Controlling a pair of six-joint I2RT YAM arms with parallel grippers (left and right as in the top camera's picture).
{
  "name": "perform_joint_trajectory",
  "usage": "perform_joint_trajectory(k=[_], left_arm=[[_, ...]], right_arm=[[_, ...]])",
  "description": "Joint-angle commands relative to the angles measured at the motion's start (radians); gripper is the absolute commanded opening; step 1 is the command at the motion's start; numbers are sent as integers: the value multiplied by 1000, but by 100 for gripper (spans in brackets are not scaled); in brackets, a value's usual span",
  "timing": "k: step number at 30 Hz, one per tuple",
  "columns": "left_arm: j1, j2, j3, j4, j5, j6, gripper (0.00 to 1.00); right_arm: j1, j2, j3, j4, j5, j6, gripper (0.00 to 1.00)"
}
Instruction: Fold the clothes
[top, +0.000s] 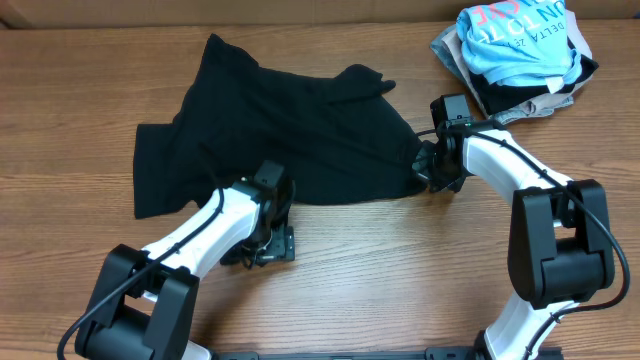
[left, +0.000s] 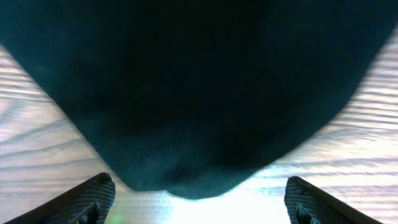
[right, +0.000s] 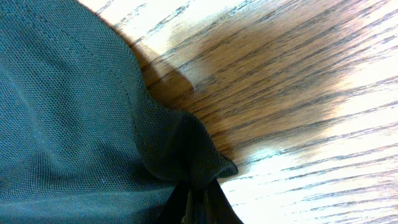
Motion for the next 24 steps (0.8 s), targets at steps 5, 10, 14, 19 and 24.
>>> perform_joint_trajectory(k=[5, 10, 14, 19, 24], left_arm=[[-7, 7, -61, 99, 6, -19, 75], [-6, 7, -61, 102, -90, -19, 65], [-4, 7, -61, 95, -145, -19, 57], [9, 7, -60, 76, -172, -19, 49], [35, 7, -35, 68, -172, 5, 4]], right_arm=[[5, 32, -31, 16, 7, 5, 4], [5, 32, -31, 18, 7, 5, 4], [5, 32, -31, 18, 14, 5, 4], [5, 31, -31, 18, 14, 5, 4], [4, 31, -31, 18, 14, 5, 4]])
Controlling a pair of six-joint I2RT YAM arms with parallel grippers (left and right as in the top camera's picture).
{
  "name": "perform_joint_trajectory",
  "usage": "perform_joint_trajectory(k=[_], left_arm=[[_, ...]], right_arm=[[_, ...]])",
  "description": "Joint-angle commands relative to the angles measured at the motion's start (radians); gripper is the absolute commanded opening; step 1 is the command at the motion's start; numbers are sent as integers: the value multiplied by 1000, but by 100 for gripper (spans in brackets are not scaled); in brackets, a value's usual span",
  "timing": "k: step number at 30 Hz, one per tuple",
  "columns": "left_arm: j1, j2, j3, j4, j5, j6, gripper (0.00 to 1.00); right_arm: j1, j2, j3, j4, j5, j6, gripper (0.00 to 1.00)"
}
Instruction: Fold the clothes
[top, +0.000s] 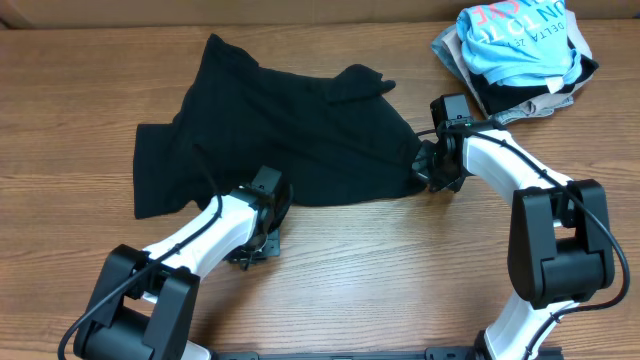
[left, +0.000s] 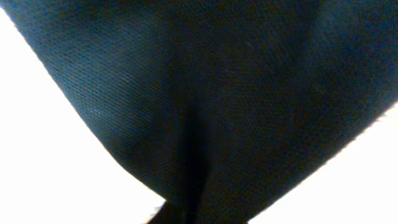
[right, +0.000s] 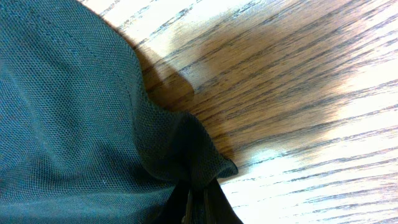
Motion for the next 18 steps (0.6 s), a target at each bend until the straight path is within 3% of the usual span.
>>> perform_joint_trajectory(k=[1, 8, 18], left_arm=[[24, 12, 23, -13, -48, 18, 4], [89, 11, 246, -139, -114, 71, 4], [237, 11, 764, -320, -148, 229, 4]], right_arm=[[4, 31, -30, 13, 12, 4, 4], [3, 12, 18, -42, 11, -1, 4], [-48, -149, 272, -329, 5, -140, 4]])
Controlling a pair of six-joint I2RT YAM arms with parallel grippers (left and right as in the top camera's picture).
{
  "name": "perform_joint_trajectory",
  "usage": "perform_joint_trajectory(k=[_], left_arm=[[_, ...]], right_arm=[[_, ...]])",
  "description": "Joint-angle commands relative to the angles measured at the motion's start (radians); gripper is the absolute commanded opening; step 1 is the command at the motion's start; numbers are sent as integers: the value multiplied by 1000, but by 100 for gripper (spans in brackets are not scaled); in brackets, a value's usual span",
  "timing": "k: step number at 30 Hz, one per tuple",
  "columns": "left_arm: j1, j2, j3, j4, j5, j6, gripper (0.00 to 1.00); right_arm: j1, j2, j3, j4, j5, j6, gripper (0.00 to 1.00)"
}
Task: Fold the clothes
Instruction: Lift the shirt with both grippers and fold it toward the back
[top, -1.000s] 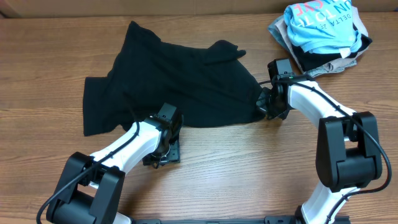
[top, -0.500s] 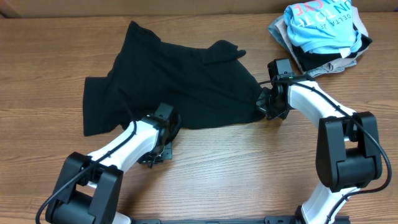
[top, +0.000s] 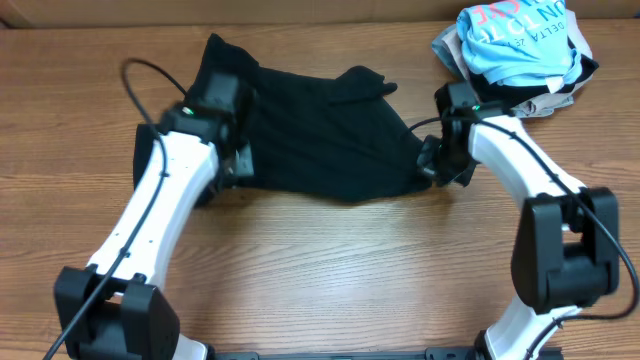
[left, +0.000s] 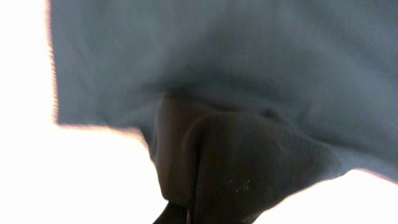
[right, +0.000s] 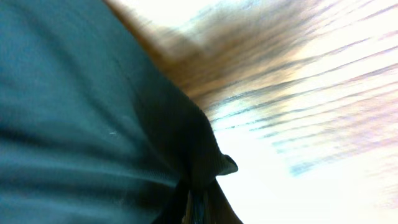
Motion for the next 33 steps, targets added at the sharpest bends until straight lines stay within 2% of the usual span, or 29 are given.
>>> perform_joint_trajectory(k=[1, 7, 12, 22, 26, 33], left_arm=[[43, -4, 151, -19, -41, 87, 4], [112, -5, 349, -52, -48, 147, 4], [169, -5, 506, -87, -51, 148, 4], [204, -8, 882, -196, -56, 216, 4], [204, -30, 1003, -283, -111, 218, 4], [204, -156, 1065, -402, -211, 214, 4]], right_arm=[[-38, -108, 122, -61, 5, -80, 4], [-95, -187, 289, -201, -3, -133, 4], [-146, -270, 402, -269, -14, -153, 4], [-145, -402, 454, -326, -72, -207, 4], [-145, -485, 481, -372, -79, -212, 4], [-145, -658, 562, -439, -78, -216, 4]])
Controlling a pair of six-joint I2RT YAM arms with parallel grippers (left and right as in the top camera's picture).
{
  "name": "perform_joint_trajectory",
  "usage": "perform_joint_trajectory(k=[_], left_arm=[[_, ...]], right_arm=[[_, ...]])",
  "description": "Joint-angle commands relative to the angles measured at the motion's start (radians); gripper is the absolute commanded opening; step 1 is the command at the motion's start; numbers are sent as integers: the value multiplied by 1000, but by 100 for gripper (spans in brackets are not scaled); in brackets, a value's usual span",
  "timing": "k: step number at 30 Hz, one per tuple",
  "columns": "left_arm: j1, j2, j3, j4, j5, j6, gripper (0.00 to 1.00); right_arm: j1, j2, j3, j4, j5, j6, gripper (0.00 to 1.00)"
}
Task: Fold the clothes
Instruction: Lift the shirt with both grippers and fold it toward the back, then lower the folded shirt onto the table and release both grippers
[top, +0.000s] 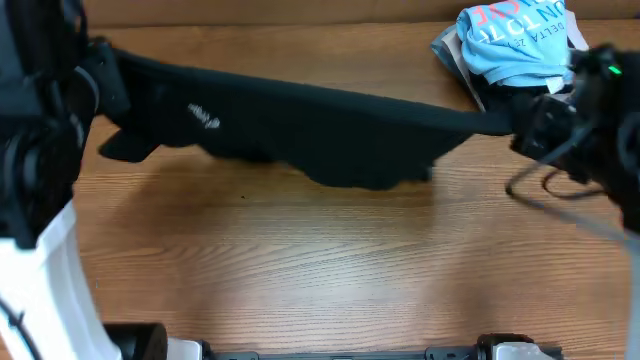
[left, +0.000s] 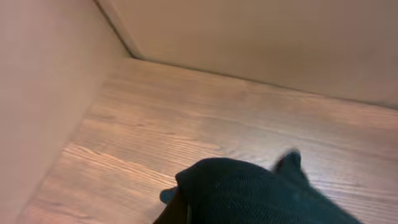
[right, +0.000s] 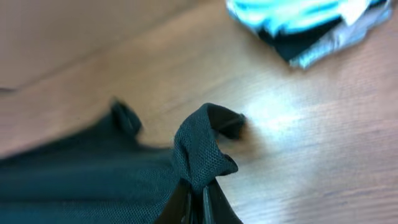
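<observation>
A black garment (top: 320, 125) hangs stretched in the air across the table, raised between my two grippers. My left gripper (top: 95, 65) is shut on its left end (left: 249, 190), high at the far left in the overhead view. My right gripper (top: 520, 125) is shut on its right end, where a bunch of black cloth (right: 205, 152) stands pinched between the jaws. The middle of the garment sags lowest near the table's centre.
A pile of folded clothes (top: 515, 50) with a light blue shirt on top lies at the back right of the wooden table (top: 320, 260); the pile (right: 305, 25) shows in the right wrist view too. A cardboard wall (left: 261, 43) runs along the back edge.
Both arms have risen and spread apart. The black garment, partly lying on the table before, is now lifted off it and pulled out long between the two grippers.
My right gripper held the garment's right edge throughout. My left gripper was open at the garment's front edge, then shut on it. It then held the cloth at the left side of the garment, and now both grippers hold it stretched above the table.
</observation>
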Motion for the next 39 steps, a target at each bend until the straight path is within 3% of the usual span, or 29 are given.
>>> perform_joint_trajectory(k=[1, 8, 16, 23, 31, 35, 39], left_arm=[[18, -113, 42, -15, -127, 14, 4], [18, -149, 42, -4, -133, 3, 4], [18, 7, 42, 58, -202, 13, 4], [62, 196, 42, 329, -292, 77, 4], [117, 220, 67, 641, -183, 152, 4], [117, 219, 79, 631, -167, 153, 4], [117, 246, 76, 490, -63, 152, 4]], right_arm=[[-8, -102, 55, 5, 39, -13, 4], [-8, -120, 55, 111, 39, -14, 4], [4, 100, 55, 259, 21, -61, 4], [52, 307, 56, 541, 38, -92, 4], [57, 347, 69, 787, 40, -92, 4], [57, 361, 69, 803, 39, -92, 4], [69, 424, 66, 748, 30, -92, 4]])
